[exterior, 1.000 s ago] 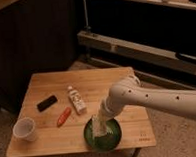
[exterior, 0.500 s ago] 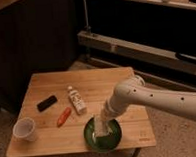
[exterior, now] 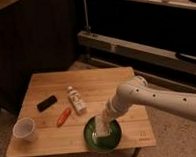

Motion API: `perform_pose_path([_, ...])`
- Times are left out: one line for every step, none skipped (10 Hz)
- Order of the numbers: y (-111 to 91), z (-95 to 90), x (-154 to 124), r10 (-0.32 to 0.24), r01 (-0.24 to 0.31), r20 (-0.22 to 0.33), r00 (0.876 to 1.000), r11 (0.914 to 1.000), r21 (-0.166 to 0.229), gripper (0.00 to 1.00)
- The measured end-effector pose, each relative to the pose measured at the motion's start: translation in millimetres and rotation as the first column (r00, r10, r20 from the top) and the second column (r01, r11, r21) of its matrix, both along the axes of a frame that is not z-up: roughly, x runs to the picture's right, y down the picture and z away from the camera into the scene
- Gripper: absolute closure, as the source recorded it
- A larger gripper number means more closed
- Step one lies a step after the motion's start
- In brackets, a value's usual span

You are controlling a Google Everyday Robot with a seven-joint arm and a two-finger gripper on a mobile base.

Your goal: Place the white sponge in the ceramic bowl

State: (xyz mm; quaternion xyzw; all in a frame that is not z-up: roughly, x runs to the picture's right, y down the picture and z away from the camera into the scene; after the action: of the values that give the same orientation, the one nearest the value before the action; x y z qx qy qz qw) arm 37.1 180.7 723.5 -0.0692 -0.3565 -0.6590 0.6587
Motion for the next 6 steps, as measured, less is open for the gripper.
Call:
perform_pose_path([0.7, 0.3, -0.5, 0.003, -0.003, 0.006, 1.000, 1.0000, -0.003, 0.41])
perform_pose_path([0.8, 1.0, 1.8, 0.008, -0.008, 0.008, 1.000, 1.0000, -0.005, 0.33])
perform_pose_path([1.1, 2.5, 5.1, 0.014, -0.014, 0.009, 1.000, 0.9999, -0.009, 0.24])
perform_pose_path([1.5, 3.3, 4.5, 0.018, -0.017, 0.015, 1.000, 0.9998, -0.012, 0.20])
perform_pose_path([2.6, 4.0, 3.9, 0.018, -0.017, 0.018, 1.000, 0.9997, -0.015, 0.20])
perform_pose_path([4.1, 5.3, 3.4, 0.021, -0.021, 0.020, 1.000, 0.9996, -0.017, 0.20])
